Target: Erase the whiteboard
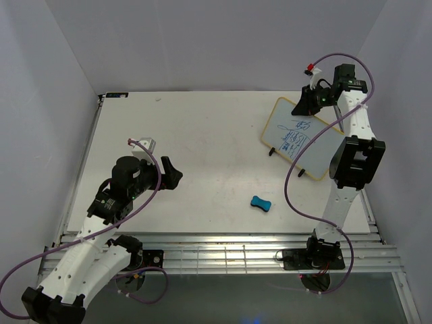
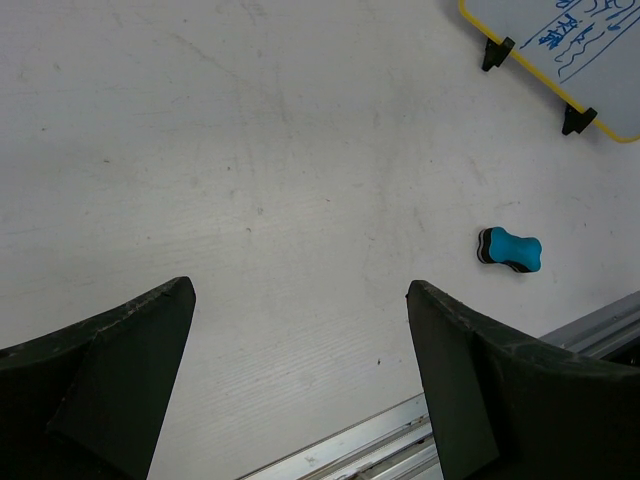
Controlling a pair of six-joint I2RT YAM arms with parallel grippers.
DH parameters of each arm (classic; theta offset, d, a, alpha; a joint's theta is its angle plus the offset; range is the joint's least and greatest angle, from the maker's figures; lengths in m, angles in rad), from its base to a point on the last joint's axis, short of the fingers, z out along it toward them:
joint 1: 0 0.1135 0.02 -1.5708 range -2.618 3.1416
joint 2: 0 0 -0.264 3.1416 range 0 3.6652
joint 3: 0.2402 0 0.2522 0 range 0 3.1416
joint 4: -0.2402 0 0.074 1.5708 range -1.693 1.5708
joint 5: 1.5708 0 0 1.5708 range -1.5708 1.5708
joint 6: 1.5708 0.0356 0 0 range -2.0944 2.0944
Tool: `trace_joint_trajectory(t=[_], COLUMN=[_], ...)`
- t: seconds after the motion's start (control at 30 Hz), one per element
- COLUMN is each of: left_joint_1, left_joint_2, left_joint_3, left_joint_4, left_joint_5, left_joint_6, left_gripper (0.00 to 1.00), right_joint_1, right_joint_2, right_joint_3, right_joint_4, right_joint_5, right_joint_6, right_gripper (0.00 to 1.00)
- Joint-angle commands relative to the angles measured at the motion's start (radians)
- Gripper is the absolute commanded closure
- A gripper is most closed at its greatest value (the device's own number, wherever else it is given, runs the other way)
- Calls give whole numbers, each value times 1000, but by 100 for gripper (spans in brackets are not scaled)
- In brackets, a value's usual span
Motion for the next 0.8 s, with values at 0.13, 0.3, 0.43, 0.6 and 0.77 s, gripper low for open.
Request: trace_joint_trajectory(t=[0.13,0.3,0.43,0.6,0.77], left_joint_1=[-3,-3,-3,-3,-3], left_joint_2=[-16,-16,-18,-18,-24], left_joint_3=[-2,-2,-2,-2,-4], left_joint_4=[6,8,9,9,9], left_joint_5=[11,13,16,14,11], left_joint_6=[-2,-2,-2,-2,-4], left_gripper=[2,2,2,2,2], right_joint_1=[18,26,32,36,36], right_joint_2=[-101,-135,-165,-217,-263], right_joint_3=[-35,-39,-30,-3,7], right_joint_4=[-13,-7,4,57,102], right_joint_5=[-2,18,39,93,142], right_joint_6=[-10,-1,19,87,165], right_gripper=[92,92,92,92,92])
